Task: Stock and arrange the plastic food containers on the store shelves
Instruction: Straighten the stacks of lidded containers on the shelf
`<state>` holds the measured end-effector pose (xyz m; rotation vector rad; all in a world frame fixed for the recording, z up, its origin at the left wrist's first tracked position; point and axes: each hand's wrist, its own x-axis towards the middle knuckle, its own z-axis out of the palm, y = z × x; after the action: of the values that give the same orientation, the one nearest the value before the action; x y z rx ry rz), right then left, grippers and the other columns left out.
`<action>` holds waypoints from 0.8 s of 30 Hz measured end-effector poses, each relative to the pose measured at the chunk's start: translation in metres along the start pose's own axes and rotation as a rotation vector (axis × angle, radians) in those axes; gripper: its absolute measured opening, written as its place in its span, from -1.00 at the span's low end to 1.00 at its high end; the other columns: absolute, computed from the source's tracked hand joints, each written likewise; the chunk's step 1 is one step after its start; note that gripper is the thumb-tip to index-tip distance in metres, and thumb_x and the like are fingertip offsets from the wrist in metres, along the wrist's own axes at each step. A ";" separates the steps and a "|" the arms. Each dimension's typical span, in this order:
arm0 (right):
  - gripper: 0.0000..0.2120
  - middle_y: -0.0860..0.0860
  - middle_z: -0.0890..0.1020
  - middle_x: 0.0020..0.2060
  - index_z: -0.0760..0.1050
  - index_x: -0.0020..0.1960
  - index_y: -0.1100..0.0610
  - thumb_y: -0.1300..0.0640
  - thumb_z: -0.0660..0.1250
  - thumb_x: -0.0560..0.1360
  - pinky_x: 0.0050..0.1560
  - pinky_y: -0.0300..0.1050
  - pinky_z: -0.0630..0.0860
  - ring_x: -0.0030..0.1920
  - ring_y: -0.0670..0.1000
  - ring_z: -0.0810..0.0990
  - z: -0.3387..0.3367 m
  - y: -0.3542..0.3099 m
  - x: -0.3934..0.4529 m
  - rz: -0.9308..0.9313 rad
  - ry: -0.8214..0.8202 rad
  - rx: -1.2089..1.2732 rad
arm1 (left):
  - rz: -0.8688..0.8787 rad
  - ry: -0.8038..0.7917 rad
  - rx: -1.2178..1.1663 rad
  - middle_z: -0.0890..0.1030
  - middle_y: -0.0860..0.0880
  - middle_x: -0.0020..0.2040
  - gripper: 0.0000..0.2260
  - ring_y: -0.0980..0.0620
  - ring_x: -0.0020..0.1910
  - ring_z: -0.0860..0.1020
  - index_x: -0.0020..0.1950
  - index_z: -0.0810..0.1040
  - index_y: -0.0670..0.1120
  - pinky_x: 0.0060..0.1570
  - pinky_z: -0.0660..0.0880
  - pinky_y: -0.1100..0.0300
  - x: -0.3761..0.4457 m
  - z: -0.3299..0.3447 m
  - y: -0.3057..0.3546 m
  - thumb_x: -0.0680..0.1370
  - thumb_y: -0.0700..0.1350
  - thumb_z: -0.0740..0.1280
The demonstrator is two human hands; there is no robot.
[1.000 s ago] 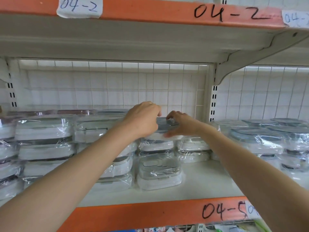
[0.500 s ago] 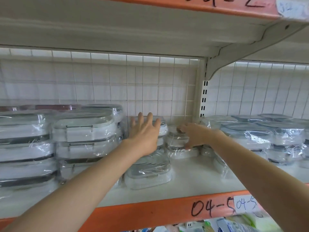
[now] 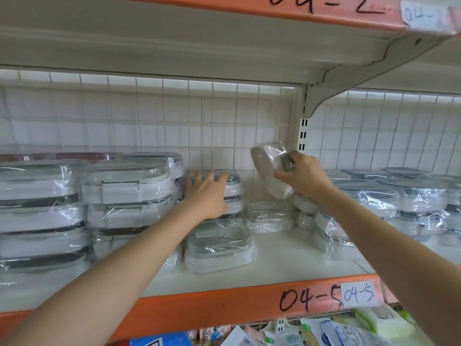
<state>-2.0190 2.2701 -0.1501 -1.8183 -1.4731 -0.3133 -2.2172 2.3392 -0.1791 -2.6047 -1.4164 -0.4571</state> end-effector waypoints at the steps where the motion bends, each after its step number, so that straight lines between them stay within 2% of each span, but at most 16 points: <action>1: -0.62 0.09 0.57 -0.19 0.48 -0.03 0.23 -0.09 0.29 0.39 -0.24 -0.12 0.45 -0.20 0.10 0.53 -0.008 -0.003 -0.004 -0.036 -0.010 -0.010 | 0.002 0.046 -0.141 0.18 -0.12 0.50 -0.43 -0.18 0.47 0.15 0.53 0.08 -0.08 0.43 0.11 -0.17 0.000 -0.004 0.001 0.56 -0.18 0.21; 4: -0.72 0.00 0.52 -0.25 0.46 -0.09 0.14 -0.07 0.32 0.37 -0.34 -0.26 0.35 -0.22 0.10 0.53 -0.028 -0.011 -0.022 -0.260 -0.127 -0.198 | 0.008 0.213 -0.583 0.33 -0.08 0.38 -0.57 -0.05 0.35 0.34 0.42 0.31 -0.10 0.36 0.29 0.01 -0.006 -0.018 0.006 0.55 -0.28 0.20; 6: -0.65 0.00 0.56 -0.15 0.49 0.04 0.13 -0.09 0.28 0.38 -0.25 -0.24 0.40 -0.15 0.09 0.57 -0.031 -0.019 -0.038 -0.442 -0.213 -0.301 | 0.032 0.269 -0.737 0.41 -0.03 0.26 -0.63 0.05 0.20 0.41 0.31 0.41 -0.06 0.18 0.35 0.17 -0.013 -0.031 0.009 0.53 -0.31 0.18; 8: -0.52 0.00 0.56 0.02 0.46 0.22 0.08 -0.15 0.23 0.39 -0.12 -0.14 0.48 -0.05 0.08 0.58 -0.020 -0.031 -0.050 -0.554 -0.247 -0.366 | 0.066 0.274 -0.769 0.46 -0.01 0.18 -0.67 0.10 0.12 0.43 0.21 0.48 -0.04 0.05 0.32 0.26 -0.018 -0.043 0.010 0.53 -0.33 0.16; 11: -0.47 0.01 0.49 0.22 0.36 0.38 0.02 -0.11 0.31 0.46 -0.03 -0.08 0.46 0.07 0.11 0.56 0.012 -0.049 -0.065 -0.621 -0.289 -0.390 | 0.096 0.191 -0.640 0.48 -0.02 0.19 -0.68 0.07 0.14 0.45 0.17 0.52 -0.06 0.05 0.31 0.28 -0.027 -0.048 0.008 0.53 -0.35 0.16; 13: -0.45 -0.01 0.47 0.29 0.34 0.41 0.04 -0.09 0.34 0.48 0.14 -0.10 0.43 0.18 0.06 0.52 0.024 -0.053 -0.066 -0.573 -0.413 -0.262 | 0.098 0.154 -0.552 0.48 -0.06 0.21 -0.67 0.04 0.16 0.46 0.19 0.52 -0.09 0.09 0.33 0.27 -0.035 -0.045 0.004 0.52 -0.35 0.16; 14: -0.46 -0.02 0.48 0.29 0.36 0.41 0.06 -0.07 0.36 0.48 0.17 -0.20 0.39 0.20 0.01 0.50 0.023 -0.052 -0.064 -0.526 -0.462 -0.162 | 0.097 0.146 -0.509 0.47 -0.07 0.21 -0.67 0.03 0.17 0.45 0.21 0.51 -0.10 0.11 0.34 0.25 -0.039 -0.042 0.002 0.52 -0.35 0.16; 16: -0.52 -0.04 0.50 0.28 0.42 0.36 0.09 0.00 0.37 0.48 0.11 -0.40 0.31 0.14 -0.12 0.48 0.010 -0.045 -0.057 -0.430 -0.479 -0.024 | 0.099 0.126 -0.435 0.46 -0.07 0.22 -0.69 0.01 0.19 0.44 0.23 0.49 -0.11 0.12 0.33 0.24 -0.040 -0.036 -0.001 0.54 -0.31 0.18; 17: -0.57 -0.04 0.50 0.28 0.44 0.34 0.10 0.05 0.37 0.49 0.09 -0.44 0.29 0.11 -0.15 0.47 0.002 -0.040 -0.054 -0.395 -0.455 -0.030 | 0.104 0.113 -0.412 0.45 -0.07 0.23 -0.71 0.01 0.20 0.44 0.25 0.48 -0.10 0.10 0.32 0.25 -0.039 -0.033 0.001 0.55 -0.27 0.21; 20: -0.65 -0.01 0.49 0.30 0.47 0.31 0.12 0.20 0.29 0.52 0.19 -0.33 0.27 0.20 -0.02 0.48 -0.026 -0.016 -0.042 -0.307 -0.393 -0.211 | 0.163 0.086 -0.334 0.44 -0.07 0.21 -0.72 -0.04 0.22 0.43 0.25 0.47 -0.11 0.06 0.33 0.22 -0.027 -0.025 0.018 0.55 -0.13 0.30; 23: -0.67 0.00 0.51 0.28 0.51 0.27 0.11 0.26 0.18 0.55 0.25 -0.23 0.24 0.26 0.04 0.45 -0.054 0.012 -0.033 -0.252 -0.350 -0.363 | 0.237 0.002 -0.180 0.43 -0.14 0.24 -0.69 -0.09 0.25 0.41 0.23 0.46 -0.22 0.16 0.38 0.12 -0.007 -0.014 0.048 0.55 -0.09 0.29; 24: -0.68 0.01 0.52 0.27 0.52 0.25 0.12 0.27 0.16 0.56 0.26 -0.22 0.24 0.27 0.05 0.45 -0.063 0.022 -0.031 -0.222 -0.335 -0.376 | 0.243 -0.051 -0.148 0.44 -0.16 0.22 -0.71 -0.11 0.21 0.43 0.18 0.47 -0.25 0.13 0.40 0.10 -0.001 -0.011 0.060 0.55 -0.09 0.27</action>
<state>-1.9922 2.2033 -0.1350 -2.0783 -1.9624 -0.4346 -2.1701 2.3028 -0.1679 -2.8771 -1.0970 -0.4824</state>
